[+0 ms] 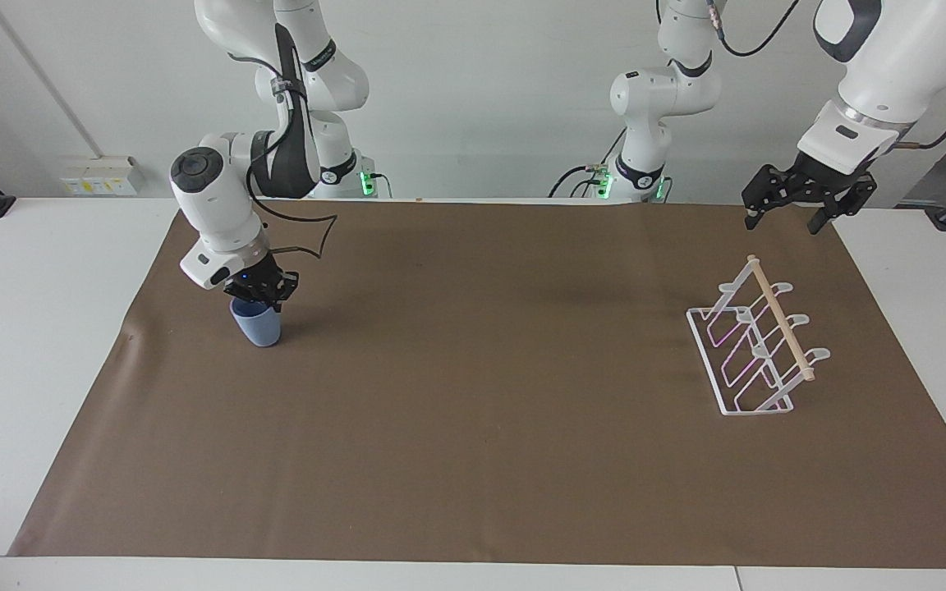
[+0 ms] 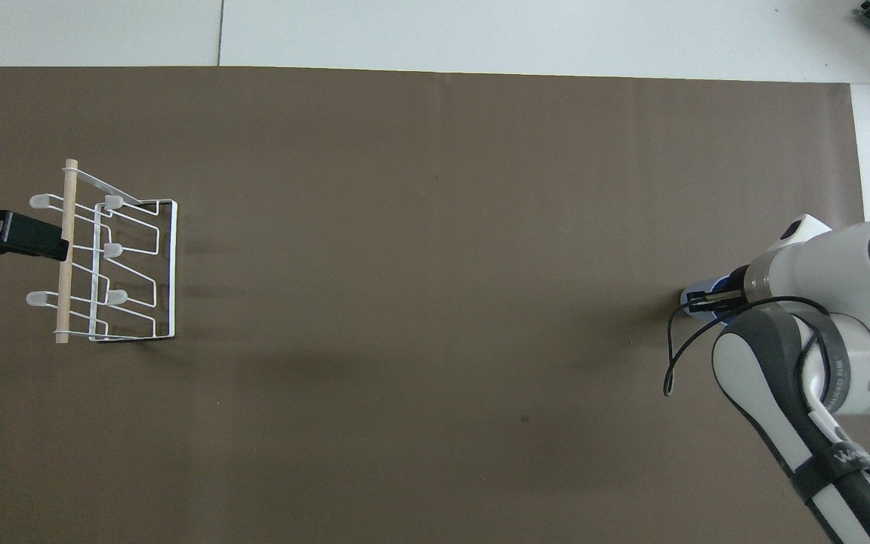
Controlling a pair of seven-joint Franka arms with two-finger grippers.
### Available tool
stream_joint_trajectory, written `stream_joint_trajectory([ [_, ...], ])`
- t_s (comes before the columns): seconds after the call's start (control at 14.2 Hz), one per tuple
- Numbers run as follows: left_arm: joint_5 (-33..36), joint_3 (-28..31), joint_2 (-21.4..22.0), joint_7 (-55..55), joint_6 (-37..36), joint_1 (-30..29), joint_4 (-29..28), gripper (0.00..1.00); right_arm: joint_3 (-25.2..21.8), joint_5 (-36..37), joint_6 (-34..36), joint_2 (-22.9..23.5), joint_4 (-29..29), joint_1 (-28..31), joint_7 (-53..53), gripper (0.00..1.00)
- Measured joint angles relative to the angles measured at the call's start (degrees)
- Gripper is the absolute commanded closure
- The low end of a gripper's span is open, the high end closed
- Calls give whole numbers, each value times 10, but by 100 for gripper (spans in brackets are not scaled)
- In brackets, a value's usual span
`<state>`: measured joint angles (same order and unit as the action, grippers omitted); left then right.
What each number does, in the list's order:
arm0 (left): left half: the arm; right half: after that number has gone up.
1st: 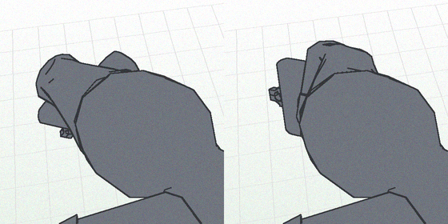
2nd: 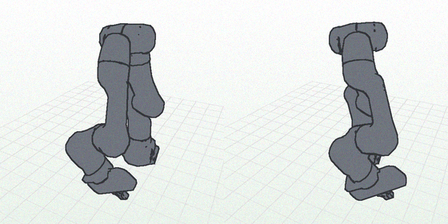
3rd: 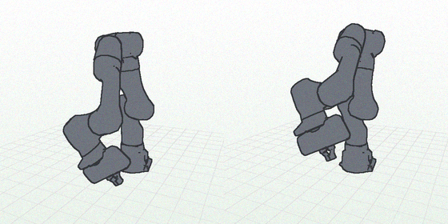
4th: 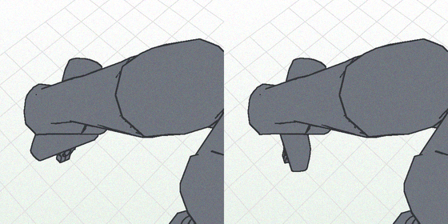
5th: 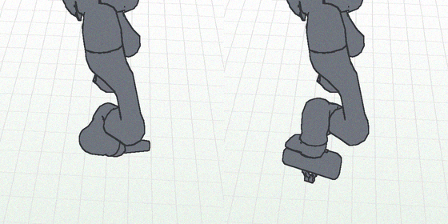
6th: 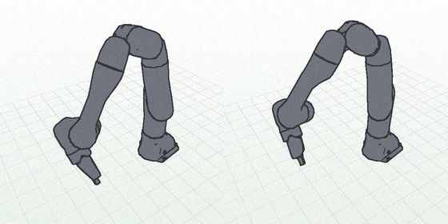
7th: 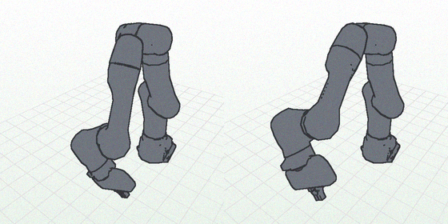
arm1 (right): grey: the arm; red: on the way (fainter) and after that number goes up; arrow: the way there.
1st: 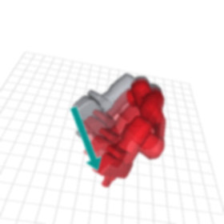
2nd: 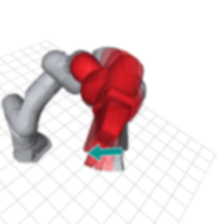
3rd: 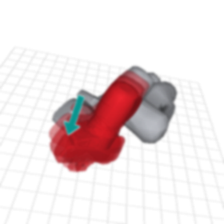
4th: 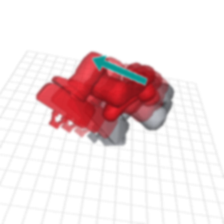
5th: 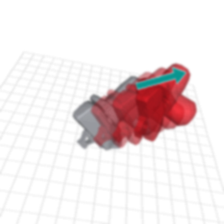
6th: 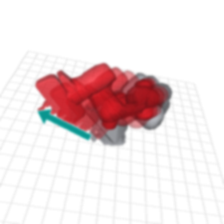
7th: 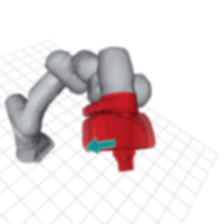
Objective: Hang cup on cup holder
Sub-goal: 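Lower the right gripper onto the blue cup rim and grasp it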
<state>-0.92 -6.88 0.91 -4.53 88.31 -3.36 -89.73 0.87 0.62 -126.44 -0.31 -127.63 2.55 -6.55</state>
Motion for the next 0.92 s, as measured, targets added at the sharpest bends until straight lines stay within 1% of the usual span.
stream_joint_trajectory([
  [0.56,0,0,0,0,-2,0,0,0,1,-2,0,0,1,-1,0,100],
  [0.78,0,2,0,2,-4,-1,-1,0,13,-23,2,0,16,-2,0,100],
  [0.92,1,3,1,3,-5,-8,-4,0,18,-25,18,0,37,-2,0,100],
])
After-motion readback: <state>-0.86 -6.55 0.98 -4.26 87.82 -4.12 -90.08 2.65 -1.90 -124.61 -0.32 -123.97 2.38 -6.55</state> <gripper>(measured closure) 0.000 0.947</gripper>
